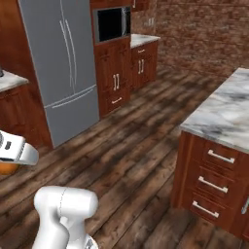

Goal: Pick the tangerines from the cabinet and place them in one bowl. Pick the lime from the sink and place it in the other bowl.

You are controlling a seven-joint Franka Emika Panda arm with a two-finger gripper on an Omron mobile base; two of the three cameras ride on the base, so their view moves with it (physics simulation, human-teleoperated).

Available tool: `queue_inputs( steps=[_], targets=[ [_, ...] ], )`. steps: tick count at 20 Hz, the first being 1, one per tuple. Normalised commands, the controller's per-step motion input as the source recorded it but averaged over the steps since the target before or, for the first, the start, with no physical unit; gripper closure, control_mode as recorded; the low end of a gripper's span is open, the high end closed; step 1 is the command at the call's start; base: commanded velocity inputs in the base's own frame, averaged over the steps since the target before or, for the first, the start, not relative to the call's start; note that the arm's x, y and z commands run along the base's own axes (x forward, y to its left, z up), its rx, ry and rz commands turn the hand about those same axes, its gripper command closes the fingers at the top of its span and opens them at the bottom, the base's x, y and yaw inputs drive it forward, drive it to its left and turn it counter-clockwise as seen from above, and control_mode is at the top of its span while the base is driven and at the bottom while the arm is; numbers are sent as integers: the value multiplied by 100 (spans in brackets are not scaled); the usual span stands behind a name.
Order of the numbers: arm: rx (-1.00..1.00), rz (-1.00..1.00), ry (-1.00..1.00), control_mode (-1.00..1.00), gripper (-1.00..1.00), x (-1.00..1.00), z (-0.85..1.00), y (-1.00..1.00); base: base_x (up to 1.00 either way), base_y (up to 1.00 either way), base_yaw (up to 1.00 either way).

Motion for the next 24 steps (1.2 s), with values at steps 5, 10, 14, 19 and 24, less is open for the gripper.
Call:
queue_inputs(
  steps=[5,10,14,19,24],
  targets=[
    [0,0,0,100,100,0,0,0,0,0,-50],
    [0,0,0,100,100,0,0,0,1,-3,-39],
    [0,0,0,100,100,0,0,0,0,-1,-30],
    [0,0,0,100,100,0,0,0,0,0,-7],
    [0,0,0,100,100,0,0,0,0,-2,-2]
  ],
)
